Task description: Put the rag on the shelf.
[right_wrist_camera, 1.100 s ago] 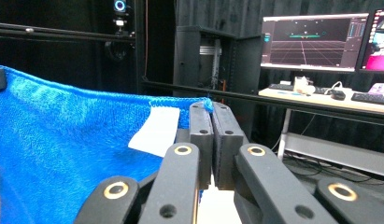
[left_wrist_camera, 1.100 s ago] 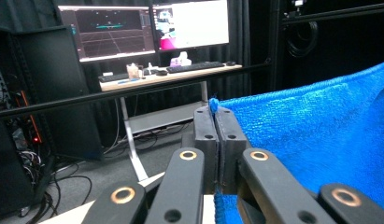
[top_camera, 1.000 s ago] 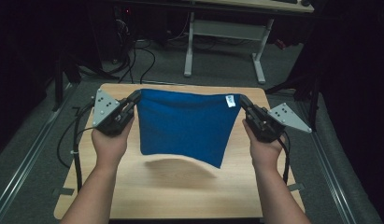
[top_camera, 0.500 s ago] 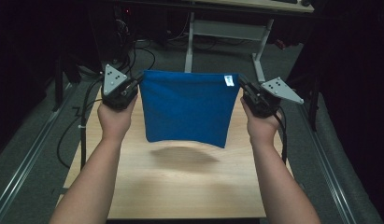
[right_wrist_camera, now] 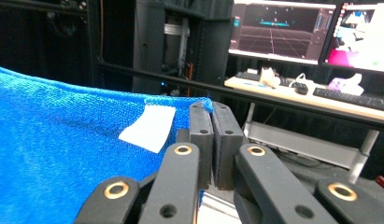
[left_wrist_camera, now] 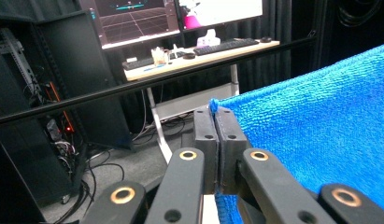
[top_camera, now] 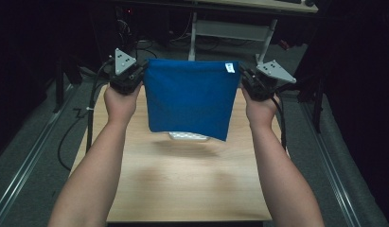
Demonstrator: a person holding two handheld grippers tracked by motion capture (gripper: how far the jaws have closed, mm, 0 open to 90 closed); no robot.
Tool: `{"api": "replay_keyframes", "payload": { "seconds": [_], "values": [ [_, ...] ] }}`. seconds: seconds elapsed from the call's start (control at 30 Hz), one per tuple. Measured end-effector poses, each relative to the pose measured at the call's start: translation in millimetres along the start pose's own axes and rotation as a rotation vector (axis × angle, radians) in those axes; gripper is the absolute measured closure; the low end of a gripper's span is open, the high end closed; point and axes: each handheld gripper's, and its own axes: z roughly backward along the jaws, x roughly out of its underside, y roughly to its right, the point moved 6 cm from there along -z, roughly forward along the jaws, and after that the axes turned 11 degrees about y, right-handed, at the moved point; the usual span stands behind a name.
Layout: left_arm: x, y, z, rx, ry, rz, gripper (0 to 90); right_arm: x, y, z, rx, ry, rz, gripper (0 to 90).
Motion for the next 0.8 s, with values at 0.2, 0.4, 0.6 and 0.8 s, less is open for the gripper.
{"api": "replay_keyframes", "payload": {
  "seconds": [0.2, 0.4, 0.6, 0.8],
  "values": [
    [22.3, -0.5, -22.1, 0.008, -0.077, 0.002, 89.2, 18.3, 12.3, -19.4, 0.02, -0.065, -0.001, 89.1],
    [54.3, 1.3, -34.7, 0.025, -0.152, 0.01, 89.2, 45.4, 17.9, -30.8, 0.02, -0.136, 0.013, 89.1],
    [90.6, 3.0, -35.8, 0.049, -0.222, 0.047, 89.2, 74.7, 15.3, -34.0, -0.001, -0.204, 0.022, 89.0],
    [118.8, 9.5, -32.2, 0.076, -0.277, 0.067, 89.2, 100.8, 12.8, -31.7, -0.018, -0.264, 0.032, 89.0]
  ]
}}
